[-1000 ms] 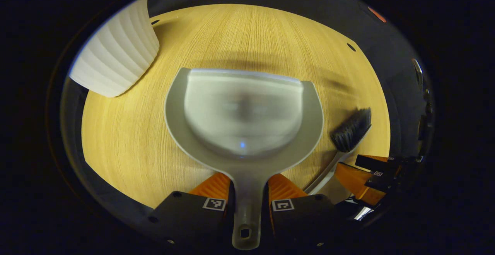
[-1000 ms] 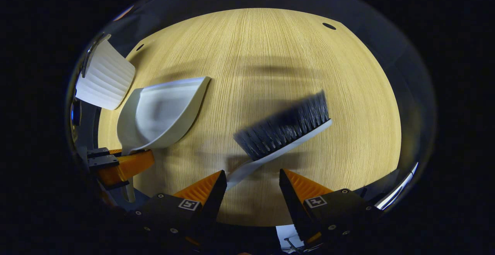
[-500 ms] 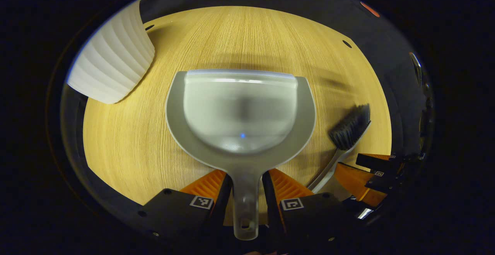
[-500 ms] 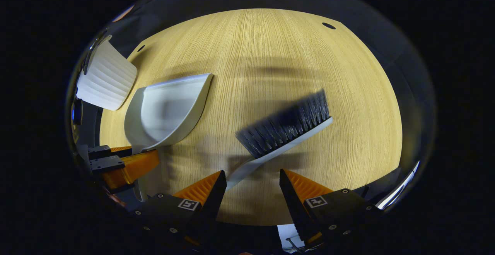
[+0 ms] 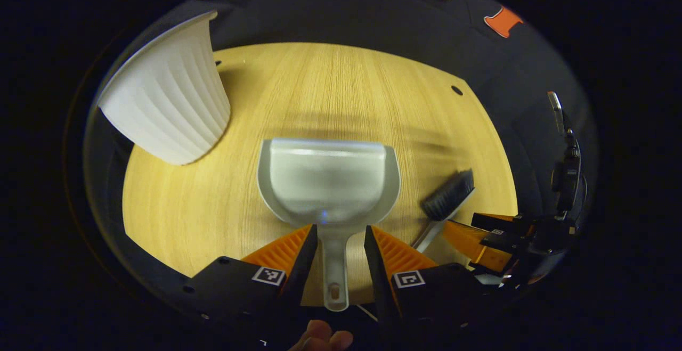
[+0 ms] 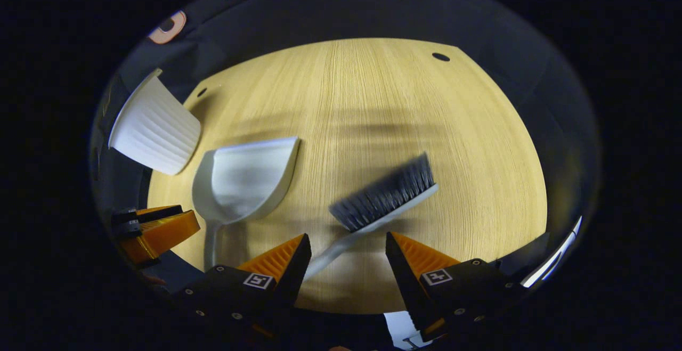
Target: Pick up the small broom and dustpan from the desktop, sweep the trash into the dustpan with the broom, and then empty the trash into the garbage bin.
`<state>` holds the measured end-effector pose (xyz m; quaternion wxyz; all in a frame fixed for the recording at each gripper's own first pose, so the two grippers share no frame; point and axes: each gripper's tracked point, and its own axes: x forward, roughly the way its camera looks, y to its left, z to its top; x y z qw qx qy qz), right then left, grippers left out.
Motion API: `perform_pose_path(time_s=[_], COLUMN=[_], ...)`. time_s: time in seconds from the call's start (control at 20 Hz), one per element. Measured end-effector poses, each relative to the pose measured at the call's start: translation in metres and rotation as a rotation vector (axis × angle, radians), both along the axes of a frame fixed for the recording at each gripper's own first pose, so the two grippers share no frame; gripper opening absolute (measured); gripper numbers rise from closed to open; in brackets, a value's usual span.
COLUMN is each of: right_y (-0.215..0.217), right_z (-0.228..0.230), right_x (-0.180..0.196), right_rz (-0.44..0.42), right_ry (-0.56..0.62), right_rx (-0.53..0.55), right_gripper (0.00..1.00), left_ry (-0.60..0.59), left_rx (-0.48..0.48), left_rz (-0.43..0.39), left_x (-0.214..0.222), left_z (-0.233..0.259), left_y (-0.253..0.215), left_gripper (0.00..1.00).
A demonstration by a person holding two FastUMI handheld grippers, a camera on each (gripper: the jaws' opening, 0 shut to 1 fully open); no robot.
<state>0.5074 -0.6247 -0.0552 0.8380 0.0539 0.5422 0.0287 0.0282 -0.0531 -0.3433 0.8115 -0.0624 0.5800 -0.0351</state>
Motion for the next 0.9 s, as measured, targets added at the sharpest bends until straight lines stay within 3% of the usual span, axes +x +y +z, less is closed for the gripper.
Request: perform_pose_path(time_s=[0.15, 0.25, 0.45, 0.55, 0.6, 0.8, 0.9], right_y=[0.003, -0.003, -0.023, -0.037, -0.042, -0.056, -0.053], right_z=[0.036, 0.064, 0.126, 0.16, 0.174, 0.24, 0.275], right_x=[0.033, 0.054, 0.086, 0.09, 0.092, 0.096, 0.091], right_rz=[-0.006, 0.0, -0.038, -0.064, -0.08, -0.145, -0.152], right_ry=[-0.181, -0.31, -0.559, -0.671, -0.724, -0.975, -1.102], right_rx=[0.025, -0.005, -0.087, -0.131, -0.147, -0.2, -0.21], right_gripper=[0.87, 0.88, 0.89, 0.9, 0.9, 0.9, 0.91], left_ry=[-0.157, -0.259, -0.486, -0.594, -0.647, -0.858, -1.016], left_rx=[0.042, 0.068, 0.167, 0.204, 0.209, 0.225, 0.223], left_rz=[-0.001, 0.005, 0.006, 0.027, 0.038, 0.074, 0.109], left_x=[0.02, 0.033, 0.055, 0.053, 0.06, 0.054, 0.06], left_z=[0.01, 0.009, 0.033, 0.032, 0.028, 0.059, 0.077], left_y=[0.032, 0.05, 0.107, 0.134, 0.135, 0.188, 0.202], left_gripper=[0.6, 0.67, 0.65, 0.82, 0.84, 0.84, 0.82])
